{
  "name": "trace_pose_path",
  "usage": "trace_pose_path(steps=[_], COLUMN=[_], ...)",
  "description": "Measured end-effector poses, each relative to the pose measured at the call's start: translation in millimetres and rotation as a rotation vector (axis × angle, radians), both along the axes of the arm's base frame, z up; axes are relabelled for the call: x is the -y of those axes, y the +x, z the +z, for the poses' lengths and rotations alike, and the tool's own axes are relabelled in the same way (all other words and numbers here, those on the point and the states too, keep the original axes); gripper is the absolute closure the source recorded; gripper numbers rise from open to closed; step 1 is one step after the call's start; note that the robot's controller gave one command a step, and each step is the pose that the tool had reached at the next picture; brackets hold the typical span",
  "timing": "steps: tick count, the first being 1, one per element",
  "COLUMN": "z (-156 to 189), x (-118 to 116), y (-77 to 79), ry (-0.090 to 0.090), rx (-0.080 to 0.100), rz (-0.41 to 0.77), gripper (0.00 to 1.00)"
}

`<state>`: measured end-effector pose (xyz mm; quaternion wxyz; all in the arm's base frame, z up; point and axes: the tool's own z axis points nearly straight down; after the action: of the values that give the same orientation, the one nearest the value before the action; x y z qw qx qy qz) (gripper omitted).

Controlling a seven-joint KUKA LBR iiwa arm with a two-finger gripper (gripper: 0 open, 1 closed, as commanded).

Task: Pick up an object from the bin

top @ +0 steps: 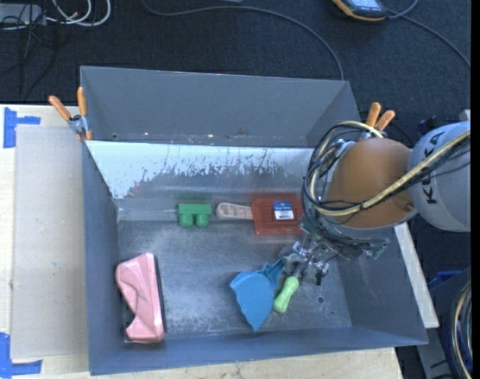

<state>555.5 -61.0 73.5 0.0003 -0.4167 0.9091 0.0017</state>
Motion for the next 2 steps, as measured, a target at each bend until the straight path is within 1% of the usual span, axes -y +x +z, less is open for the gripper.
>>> trace_pose_path(steps=[1,2], z=[19,34], x=[-1,-1], y=[-1.0,0.6], ry=[0.001,0.000], rx=[-0.003,0.002], rz=[-0.001,-0.002], gripper=[1.00,1.00])
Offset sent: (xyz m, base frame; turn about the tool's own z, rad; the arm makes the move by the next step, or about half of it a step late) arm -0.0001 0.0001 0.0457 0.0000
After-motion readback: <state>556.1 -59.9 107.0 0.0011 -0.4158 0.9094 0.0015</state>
